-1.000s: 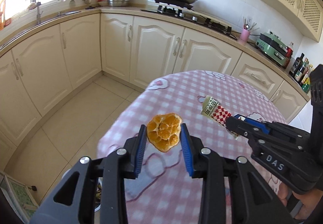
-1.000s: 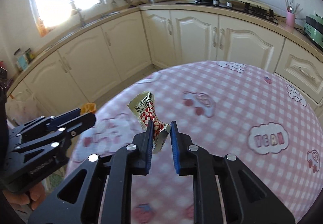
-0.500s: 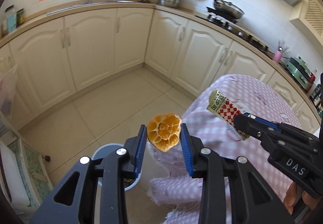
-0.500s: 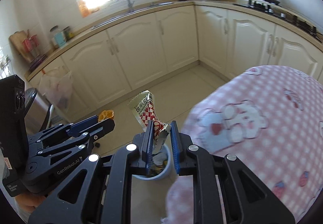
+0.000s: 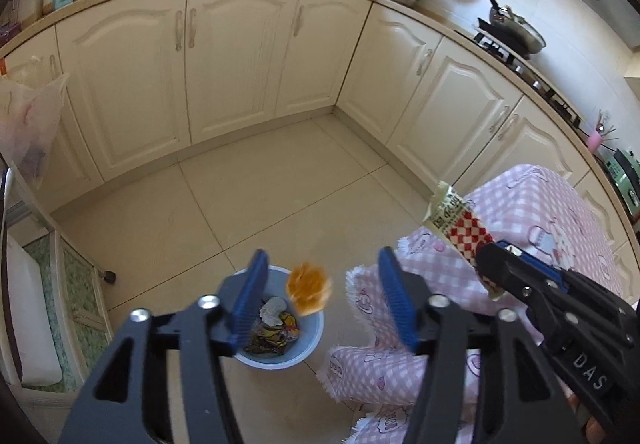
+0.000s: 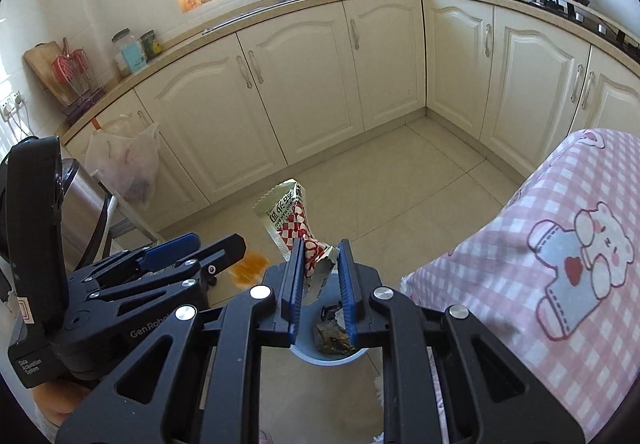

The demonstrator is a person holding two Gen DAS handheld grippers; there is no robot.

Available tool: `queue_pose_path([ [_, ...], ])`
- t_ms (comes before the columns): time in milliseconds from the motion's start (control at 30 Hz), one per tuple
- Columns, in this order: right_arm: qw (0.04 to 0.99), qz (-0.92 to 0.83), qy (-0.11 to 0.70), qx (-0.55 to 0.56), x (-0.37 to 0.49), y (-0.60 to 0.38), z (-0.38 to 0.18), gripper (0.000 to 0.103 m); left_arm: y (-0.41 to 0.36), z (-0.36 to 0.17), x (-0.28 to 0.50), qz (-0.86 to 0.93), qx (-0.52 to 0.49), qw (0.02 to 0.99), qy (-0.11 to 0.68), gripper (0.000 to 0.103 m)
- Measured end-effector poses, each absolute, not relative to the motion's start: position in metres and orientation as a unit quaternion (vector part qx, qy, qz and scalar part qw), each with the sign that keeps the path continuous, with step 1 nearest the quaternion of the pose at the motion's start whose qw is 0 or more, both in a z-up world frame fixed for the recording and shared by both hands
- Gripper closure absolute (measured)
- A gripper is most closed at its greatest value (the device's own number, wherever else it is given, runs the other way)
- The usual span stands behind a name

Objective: Collect trash
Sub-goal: 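Carry the orange piece and wrapper over the blue bin and open both tools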

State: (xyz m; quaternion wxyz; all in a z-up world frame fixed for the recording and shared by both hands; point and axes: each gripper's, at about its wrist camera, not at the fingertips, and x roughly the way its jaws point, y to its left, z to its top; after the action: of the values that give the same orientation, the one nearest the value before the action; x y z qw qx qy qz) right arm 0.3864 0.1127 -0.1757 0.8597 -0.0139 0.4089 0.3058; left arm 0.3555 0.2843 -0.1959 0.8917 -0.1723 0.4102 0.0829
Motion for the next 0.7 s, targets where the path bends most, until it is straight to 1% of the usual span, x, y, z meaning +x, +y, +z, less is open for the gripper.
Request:
queue_pose_path([
  [333,0.851,0.309,0.423,-0.018,0.389,0.127,-0.191,0.087,0.300,-0.212,0.344,0.108,-0.168,0.885,0.421,0.043],
  [533,0.851,0.314,0.421,-0.012,0.388,0.135,-0.190,0.087,0.302,-0.205,0.335,0.120,-0.165,0.887,0.414,0.042],
  [633,0.852,0.318,0.416,-0.002,0.389,0.140,-0.186,0.087,0.304,-0.199,0.329,0.127,-0.159,0.890,0.408,0.038],
  [700,0.857,0.318,0.406,0.010,0.390,0.142,-0.184,0.084,0.306,-0.195,0.326,0.132,-0.158,0.891,0.405,0.034],
])
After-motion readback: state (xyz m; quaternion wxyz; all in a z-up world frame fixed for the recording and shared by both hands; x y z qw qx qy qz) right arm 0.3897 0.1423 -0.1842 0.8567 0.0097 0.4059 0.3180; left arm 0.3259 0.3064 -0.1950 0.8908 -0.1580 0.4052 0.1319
